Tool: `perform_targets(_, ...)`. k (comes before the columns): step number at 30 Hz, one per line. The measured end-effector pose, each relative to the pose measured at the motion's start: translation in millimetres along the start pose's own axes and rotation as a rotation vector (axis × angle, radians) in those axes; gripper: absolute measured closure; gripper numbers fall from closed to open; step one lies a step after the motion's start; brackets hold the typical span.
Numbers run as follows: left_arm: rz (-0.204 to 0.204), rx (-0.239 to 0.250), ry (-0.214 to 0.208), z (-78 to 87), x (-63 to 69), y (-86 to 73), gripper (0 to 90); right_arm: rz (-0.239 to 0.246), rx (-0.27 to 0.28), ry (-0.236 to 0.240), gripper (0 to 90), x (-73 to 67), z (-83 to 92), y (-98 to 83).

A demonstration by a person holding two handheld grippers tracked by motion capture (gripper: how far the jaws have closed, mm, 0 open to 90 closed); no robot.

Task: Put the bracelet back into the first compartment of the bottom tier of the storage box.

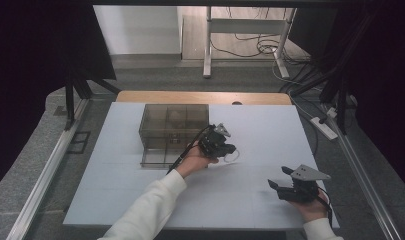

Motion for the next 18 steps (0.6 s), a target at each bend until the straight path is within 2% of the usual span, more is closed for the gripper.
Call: perform_targets(18, 0.021, 0.039, -0.002, 23.3, -4.1, -5.7, 86.6, -0.006, -0.003, 0.002, 27.3, 0.6, -0.5, -0.7)
Point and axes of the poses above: each handheld gripper's, and its own axes: z roughly backward along the jaws, y roughly out of its top, x roughly to its right, the point moved 3 cm from there along -z, roughly forward along the jaws, and after that the axes turned 4 degrees about -z, right-handed, at the moved point
